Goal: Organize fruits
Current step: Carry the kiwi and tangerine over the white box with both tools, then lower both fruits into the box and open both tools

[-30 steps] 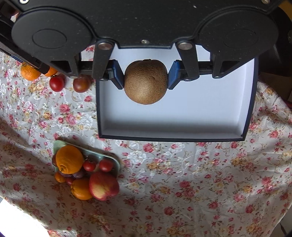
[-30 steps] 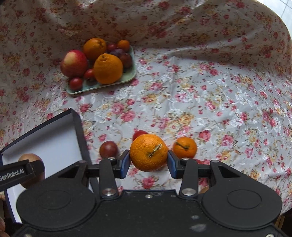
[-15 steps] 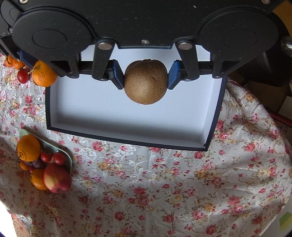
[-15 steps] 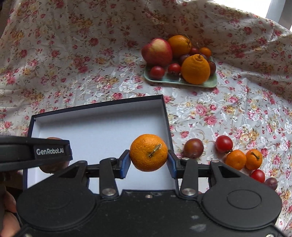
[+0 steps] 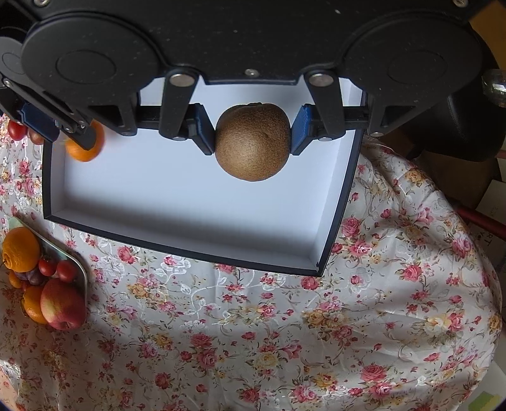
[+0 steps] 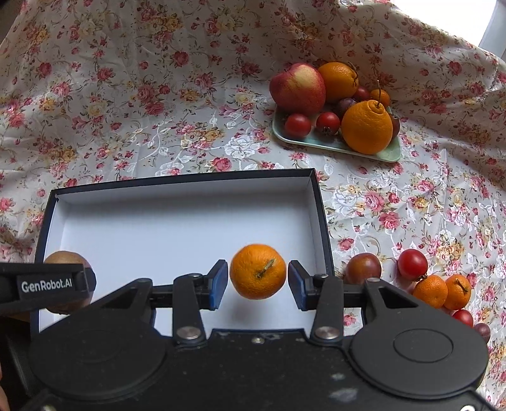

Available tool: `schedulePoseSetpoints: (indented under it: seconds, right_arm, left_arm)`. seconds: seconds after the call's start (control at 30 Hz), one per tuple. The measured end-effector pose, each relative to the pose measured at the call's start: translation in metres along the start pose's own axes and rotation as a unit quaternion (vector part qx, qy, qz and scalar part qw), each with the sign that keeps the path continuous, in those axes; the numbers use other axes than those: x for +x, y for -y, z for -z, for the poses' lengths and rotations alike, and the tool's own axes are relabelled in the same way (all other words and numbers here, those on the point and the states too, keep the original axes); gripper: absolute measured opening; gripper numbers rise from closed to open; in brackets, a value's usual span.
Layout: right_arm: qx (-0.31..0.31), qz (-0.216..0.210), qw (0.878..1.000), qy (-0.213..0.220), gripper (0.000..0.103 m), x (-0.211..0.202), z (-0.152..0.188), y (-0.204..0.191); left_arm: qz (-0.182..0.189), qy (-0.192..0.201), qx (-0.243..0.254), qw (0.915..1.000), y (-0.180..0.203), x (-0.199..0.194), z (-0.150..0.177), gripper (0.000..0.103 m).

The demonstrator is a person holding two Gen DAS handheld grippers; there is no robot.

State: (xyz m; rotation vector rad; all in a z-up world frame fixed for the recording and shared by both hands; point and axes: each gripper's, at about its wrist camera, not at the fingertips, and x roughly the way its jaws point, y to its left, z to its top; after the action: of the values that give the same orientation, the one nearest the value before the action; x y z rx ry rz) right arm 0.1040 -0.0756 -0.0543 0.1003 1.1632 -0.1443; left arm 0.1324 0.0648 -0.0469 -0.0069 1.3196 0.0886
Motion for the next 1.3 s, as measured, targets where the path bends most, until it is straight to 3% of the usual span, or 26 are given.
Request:
schedulePoseSetpoints:
  seconds: [0.2, 0.53, 0.67, 0.87, 1.3]
  right_arm:
    - [-0.015, 0.003, 1.0, 0.024, 0.044, -0.006, -0.001, -0.006]
    - [0.01, 0.0, 1.0, 0.0, 0.044, 0.002, -0.003, 0.003]
    - [0.014, -0.001, 1.0, -0.001, 0.044, 0.001, -0.005, 0.004]
    - [0.008, 0.0, 1.0, -0.004, 0.044, 0.002, -0.003, 0.003]
    - [0.038, 0.014, 0.999, -0.027, 0.044, 0.005, 0.001, 0.016]
  left_arm:
    - [0.013, -0.02, -0.008, 0.9997, -0.006, 0.007, -0.001, 0.057]
    - [0.018, -0.02, -0.01, 0.9996, -0.006, 0.007, -0.002, 0.057]
    - [0.007, -0.007, -0.006, 0.9999, -0.004, 0.004, -0.002, 0.057]
    - [-0.022, 0.053, 0.007, 0.9983, 0.002, -0.014, -0.002, 0.057]
    - [-0.001, 0.022, 0.03, 0.9993, 0.02, -0.013, 0.0, 0.057]
